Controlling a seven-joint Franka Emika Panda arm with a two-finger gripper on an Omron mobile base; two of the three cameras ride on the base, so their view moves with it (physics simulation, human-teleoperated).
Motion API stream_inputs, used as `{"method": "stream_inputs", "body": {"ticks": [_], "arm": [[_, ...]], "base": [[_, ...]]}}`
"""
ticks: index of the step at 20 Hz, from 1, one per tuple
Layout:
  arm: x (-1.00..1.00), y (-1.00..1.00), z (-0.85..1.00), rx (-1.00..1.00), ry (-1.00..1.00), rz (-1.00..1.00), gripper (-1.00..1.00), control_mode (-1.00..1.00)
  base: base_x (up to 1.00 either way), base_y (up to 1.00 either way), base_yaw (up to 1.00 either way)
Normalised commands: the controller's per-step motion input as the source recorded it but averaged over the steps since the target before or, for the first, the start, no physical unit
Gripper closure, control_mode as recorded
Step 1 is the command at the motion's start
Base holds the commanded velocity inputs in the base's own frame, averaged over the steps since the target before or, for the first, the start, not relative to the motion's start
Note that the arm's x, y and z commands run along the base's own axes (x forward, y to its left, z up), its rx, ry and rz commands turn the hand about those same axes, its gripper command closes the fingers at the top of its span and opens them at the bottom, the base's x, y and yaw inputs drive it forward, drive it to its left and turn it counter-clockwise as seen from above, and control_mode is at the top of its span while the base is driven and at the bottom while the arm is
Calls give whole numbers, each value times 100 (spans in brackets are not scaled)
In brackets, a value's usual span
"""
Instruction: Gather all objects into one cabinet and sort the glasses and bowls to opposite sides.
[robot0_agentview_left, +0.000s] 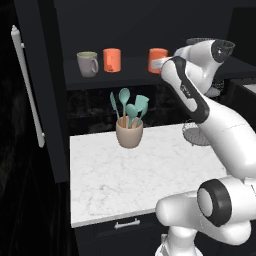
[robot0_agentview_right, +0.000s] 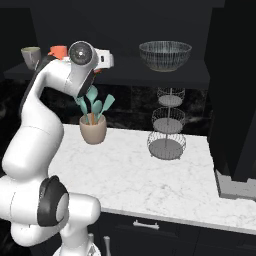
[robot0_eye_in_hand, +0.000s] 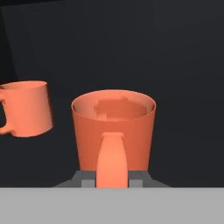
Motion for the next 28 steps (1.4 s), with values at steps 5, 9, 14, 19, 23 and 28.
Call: {"method": "stream_inputs", "body": {"ticks": [5, 9, 14, 19, 23, 28], "arm": [[-58, 35, 4, 0, 8, 18, 100, -100], [-22, 53, 4, 0, 14, 21, 100, -100], [0, 61, 1, 0, 8, 10, 100, -100], [0, 49, 0, 0, 0, 6, 100, -100], [0, 37, 0, 0, -11, 6, 100, -100], [9, 31, 0, 0, -12, 2, 100, -100]], "base": [[0, 0, 0], [0, 0, 0], [0, 0, 0], [0, 0, 0], [0, 0, 0], [0, 0, 0]]}}
